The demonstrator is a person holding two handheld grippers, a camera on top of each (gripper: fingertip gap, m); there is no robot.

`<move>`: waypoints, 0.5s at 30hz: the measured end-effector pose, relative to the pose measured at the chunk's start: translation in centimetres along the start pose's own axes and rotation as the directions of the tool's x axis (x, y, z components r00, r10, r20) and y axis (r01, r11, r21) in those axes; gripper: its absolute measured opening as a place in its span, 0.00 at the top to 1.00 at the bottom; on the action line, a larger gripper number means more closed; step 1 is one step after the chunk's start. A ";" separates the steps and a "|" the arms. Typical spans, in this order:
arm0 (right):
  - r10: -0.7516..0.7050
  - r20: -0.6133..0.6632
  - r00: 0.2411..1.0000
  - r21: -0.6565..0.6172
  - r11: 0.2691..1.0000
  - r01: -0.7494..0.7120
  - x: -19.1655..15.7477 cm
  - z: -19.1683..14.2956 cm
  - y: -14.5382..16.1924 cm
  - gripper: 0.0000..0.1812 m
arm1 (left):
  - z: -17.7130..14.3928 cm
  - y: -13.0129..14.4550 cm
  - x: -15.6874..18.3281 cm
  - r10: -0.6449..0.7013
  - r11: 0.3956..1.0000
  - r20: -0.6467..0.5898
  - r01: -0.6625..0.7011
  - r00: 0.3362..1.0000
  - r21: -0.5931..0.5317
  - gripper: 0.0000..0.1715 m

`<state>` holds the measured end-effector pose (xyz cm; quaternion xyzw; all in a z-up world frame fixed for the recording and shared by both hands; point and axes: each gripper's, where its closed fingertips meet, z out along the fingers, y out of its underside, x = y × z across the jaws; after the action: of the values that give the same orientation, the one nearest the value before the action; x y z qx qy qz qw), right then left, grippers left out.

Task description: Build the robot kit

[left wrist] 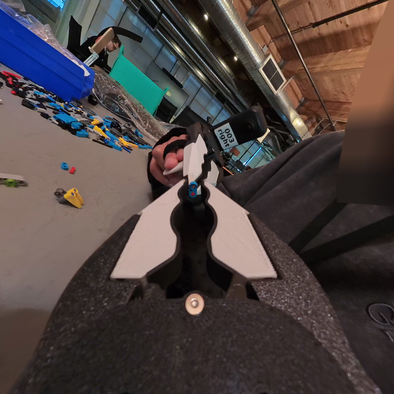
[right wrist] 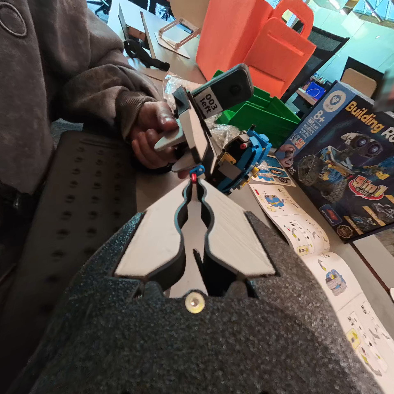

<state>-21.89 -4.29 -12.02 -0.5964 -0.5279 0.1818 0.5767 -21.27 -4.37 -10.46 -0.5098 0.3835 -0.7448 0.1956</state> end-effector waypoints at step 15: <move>0.044 0.024 0.999 0.033 0.998 -0.045 -0.2 -0.4 -0.5 0.98 | 0.1 0.3 0.7 0.109 0.994 0.025 -0.109 0.994 -0.022 0.97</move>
<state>-21.79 -4.78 -11.57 -0.5962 -0.5180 0.2104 0.5762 -21.48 -5.04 -10.24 -0.5000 0.4157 -0.7222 0.2358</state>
